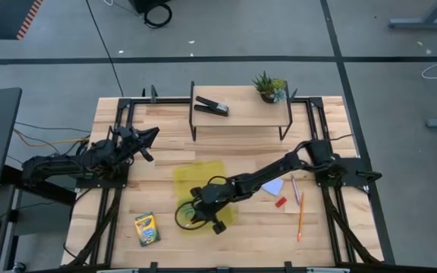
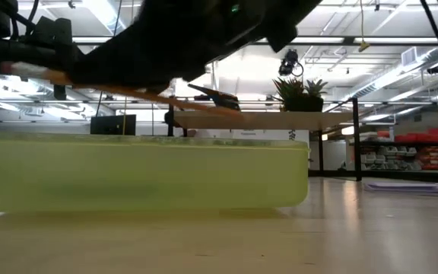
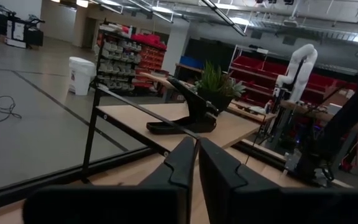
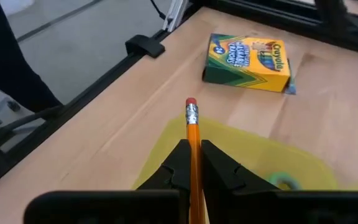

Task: Pack school essentials
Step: Put the orange pencil into the yellow supply box

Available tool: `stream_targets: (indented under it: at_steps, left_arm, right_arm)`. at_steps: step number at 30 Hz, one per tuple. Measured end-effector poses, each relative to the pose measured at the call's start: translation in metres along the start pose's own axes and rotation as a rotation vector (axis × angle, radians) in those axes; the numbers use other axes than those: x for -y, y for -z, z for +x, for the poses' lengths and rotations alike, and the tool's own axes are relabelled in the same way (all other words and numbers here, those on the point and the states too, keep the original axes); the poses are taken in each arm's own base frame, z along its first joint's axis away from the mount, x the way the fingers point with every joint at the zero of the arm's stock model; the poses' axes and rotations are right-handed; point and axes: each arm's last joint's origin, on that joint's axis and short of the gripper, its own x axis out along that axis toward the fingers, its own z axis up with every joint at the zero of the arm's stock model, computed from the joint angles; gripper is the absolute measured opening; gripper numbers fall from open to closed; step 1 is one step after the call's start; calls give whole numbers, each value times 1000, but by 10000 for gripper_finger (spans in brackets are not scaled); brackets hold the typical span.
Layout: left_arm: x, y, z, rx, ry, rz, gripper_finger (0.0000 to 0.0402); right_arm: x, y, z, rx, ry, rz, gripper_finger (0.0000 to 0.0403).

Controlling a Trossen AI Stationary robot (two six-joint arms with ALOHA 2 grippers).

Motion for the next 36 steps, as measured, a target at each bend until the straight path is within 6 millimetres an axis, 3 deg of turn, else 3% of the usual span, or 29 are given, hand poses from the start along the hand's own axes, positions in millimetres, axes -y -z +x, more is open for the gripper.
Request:
stream_targets:
  at_steps: [7,19,27,32,36]
  left_arm:
    - [0,0,0,1,0,-1,35]
    - [0,0,0,1,0,-1,29]
    - [0,0,0,1,-1,-1,37]
    - [0,0,0,1,0,0,38]
    - [0,0,0,1,0,-1,32]
  right_arm:
    - [1,15,25,-37,26,54,26]
    - [0,22,27,-55,26,60,29]
    - [-2,35,27,-89,-1,96,99]
    - [-2,30,22,-85,-48,78,127]
    - [-1,5,2,-25,-105,23,128]
